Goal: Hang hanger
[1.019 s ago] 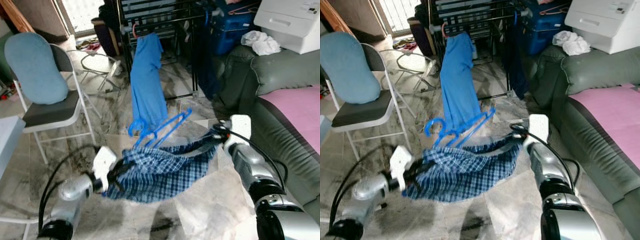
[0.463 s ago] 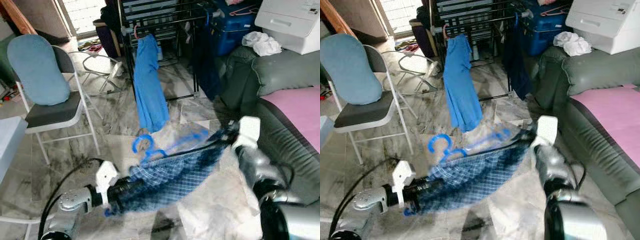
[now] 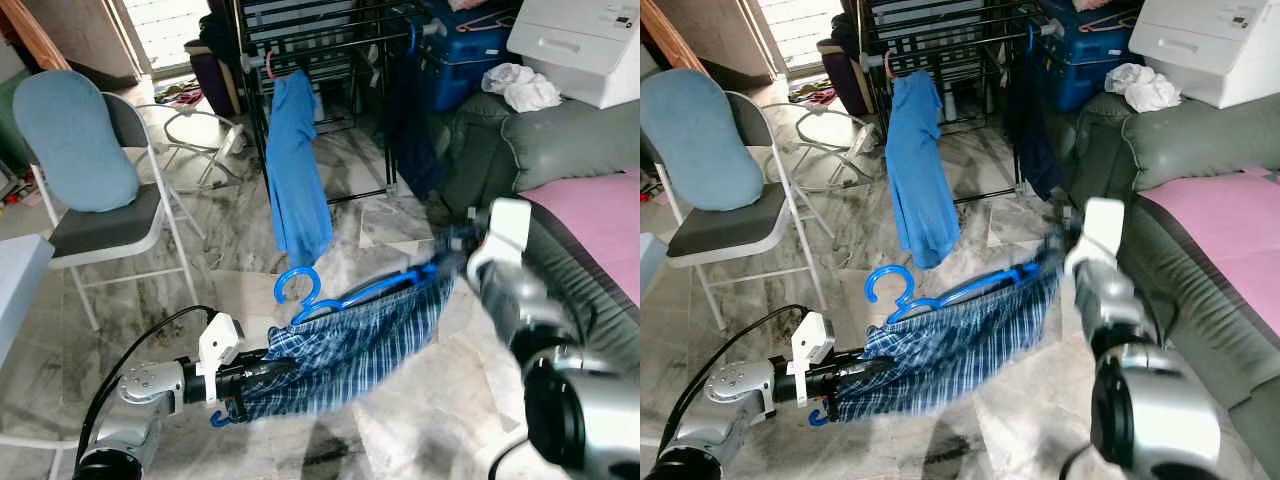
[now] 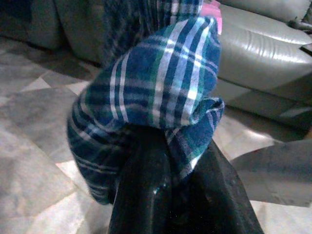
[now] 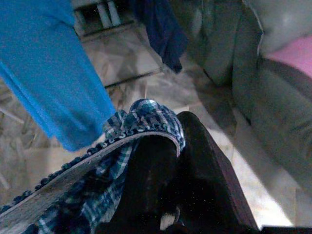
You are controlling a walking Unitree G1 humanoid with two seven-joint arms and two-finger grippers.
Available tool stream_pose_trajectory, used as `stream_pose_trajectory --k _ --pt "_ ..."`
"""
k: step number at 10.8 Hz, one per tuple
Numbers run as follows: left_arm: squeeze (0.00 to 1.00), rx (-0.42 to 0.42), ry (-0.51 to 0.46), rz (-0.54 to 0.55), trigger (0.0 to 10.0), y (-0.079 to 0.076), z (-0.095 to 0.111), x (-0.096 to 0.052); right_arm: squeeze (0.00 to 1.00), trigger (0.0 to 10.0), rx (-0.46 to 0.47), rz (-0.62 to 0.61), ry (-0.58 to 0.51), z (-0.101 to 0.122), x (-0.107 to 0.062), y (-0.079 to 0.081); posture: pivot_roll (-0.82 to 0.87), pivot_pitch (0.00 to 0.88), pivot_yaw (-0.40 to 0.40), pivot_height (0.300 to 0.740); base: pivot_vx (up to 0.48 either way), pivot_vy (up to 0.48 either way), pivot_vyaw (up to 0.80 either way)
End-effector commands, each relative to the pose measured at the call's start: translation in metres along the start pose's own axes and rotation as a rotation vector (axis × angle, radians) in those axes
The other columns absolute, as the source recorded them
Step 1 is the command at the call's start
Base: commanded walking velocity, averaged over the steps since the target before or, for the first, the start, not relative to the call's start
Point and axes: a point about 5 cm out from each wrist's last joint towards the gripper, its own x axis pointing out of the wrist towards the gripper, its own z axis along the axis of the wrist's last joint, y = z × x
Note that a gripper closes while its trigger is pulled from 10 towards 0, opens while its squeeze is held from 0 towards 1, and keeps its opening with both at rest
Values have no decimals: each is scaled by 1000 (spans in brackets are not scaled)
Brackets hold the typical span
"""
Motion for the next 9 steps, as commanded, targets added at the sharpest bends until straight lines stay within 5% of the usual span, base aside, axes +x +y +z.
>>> stream_pose_trajectory --k 1,3,5,6,9 --pt "0 2 35 5 0 4 -1 -8 0 0 -8 -7 -27 10 2 -1 -182 0 115 740 0 0 0" --pt "0 63 115 86 0 15 -4 -10 0 0 1 16 -70 24 3 1 -181 0 116 740 0 0 0" --pt "0 132 184 312 0 34 -2 -4 0 0 -41 148 -145 39 4 26 -179 0 120 740 0 0 0" --pt "0 99 142 452 0 43 4 7 0 0 -58 228 -199 46 1 46 -186 0 123 740 0 0 0" --pt "0 -5 35 512 0 34 14 51 0 0 -130 363 -230 37 -7 89 -189 0 128 740 0 0 0"
